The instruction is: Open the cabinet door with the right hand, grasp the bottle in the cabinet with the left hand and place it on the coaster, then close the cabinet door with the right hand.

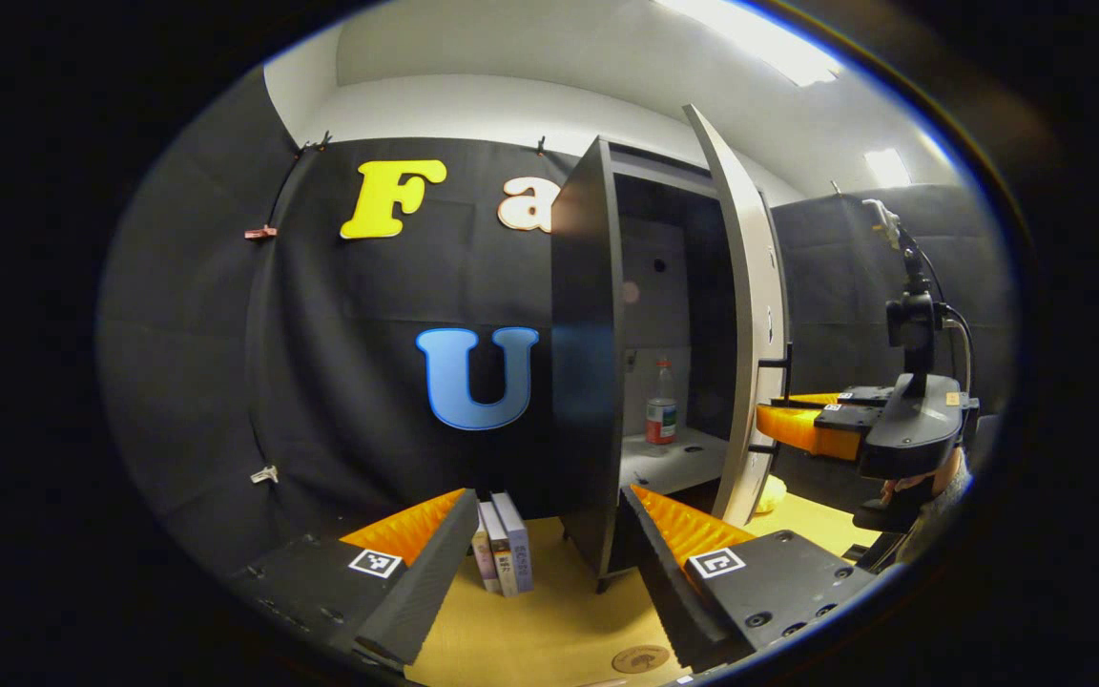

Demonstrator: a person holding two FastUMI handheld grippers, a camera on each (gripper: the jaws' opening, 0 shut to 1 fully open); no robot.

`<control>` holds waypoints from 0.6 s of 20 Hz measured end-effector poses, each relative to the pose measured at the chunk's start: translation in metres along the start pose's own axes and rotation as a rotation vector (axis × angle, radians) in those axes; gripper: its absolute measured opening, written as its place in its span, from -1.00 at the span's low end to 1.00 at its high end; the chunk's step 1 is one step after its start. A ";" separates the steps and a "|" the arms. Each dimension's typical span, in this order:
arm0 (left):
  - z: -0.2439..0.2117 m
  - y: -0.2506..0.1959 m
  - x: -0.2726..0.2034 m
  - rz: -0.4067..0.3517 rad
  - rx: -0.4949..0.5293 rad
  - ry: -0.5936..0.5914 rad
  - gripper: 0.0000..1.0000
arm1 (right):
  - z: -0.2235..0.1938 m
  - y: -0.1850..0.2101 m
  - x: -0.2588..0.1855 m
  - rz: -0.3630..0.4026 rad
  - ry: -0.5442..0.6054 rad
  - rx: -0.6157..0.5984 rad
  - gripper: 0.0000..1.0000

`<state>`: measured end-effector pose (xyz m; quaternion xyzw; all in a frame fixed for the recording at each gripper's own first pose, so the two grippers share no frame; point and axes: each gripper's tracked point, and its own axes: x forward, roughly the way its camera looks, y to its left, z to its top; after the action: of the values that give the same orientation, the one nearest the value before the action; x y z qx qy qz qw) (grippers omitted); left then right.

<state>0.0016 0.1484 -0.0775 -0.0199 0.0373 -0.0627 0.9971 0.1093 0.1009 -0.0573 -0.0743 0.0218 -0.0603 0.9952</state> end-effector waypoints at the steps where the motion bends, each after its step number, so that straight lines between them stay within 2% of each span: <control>1: -0.001 -0.007 0.003 -0.020 -0.006 0.001 0.87 | 0.000 -0.005 -0.007 0.000 0.003 -0.001 -0.66; 12: 0.006 -0.102 0.046 -0.199 0.006 -0.018 0.87 | -0.007 -0.066 -0.071 -0.028 0.027 -0.002 -0.67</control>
<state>0.0348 0.0420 -0.0703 -0.0210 0.0262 -0.1616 0.9863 0.0308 0.0434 -0.0519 -0.0746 0.0341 -0.0750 0.9938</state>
